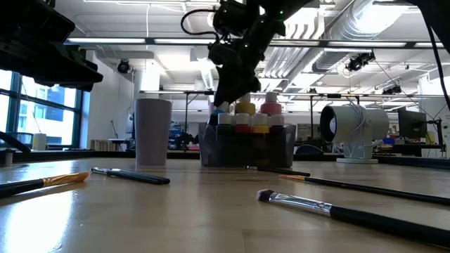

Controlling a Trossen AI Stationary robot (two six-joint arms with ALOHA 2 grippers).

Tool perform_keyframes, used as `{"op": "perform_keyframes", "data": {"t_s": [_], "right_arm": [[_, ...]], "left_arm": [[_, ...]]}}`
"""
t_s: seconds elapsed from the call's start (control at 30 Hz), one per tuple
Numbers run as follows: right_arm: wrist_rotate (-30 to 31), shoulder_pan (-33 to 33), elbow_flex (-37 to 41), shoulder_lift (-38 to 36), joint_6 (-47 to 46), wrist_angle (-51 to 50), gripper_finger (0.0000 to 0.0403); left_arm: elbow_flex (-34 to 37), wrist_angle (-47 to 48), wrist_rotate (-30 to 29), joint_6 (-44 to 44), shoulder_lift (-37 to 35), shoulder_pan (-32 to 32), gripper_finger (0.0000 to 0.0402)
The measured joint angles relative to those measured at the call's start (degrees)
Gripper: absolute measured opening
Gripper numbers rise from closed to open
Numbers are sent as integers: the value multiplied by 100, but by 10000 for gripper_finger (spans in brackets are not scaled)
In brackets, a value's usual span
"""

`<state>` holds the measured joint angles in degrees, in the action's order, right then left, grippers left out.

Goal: Pick & Place Paint Supplies
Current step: Put the small blue paint bottle into the gray bin, then put the gold paint brush into the purple cup

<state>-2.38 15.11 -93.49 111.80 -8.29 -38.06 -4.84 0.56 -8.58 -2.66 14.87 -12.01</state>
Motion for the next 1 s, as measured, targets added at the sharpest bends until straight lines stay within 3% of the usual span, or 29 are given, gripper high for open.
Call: {"op": "perform_keyframes", "data": {"t_s": [0.53, 1.0], "right_arm": [[-71, -11, 2, 172, 160, 83, 122], [-84, -11, 2, 158, 254, 316, 165]], "left_arm": [[0, 4, 0, -1, -2, 1, 0], [0, 8, 0, 0, -2, 2, 0]]}}
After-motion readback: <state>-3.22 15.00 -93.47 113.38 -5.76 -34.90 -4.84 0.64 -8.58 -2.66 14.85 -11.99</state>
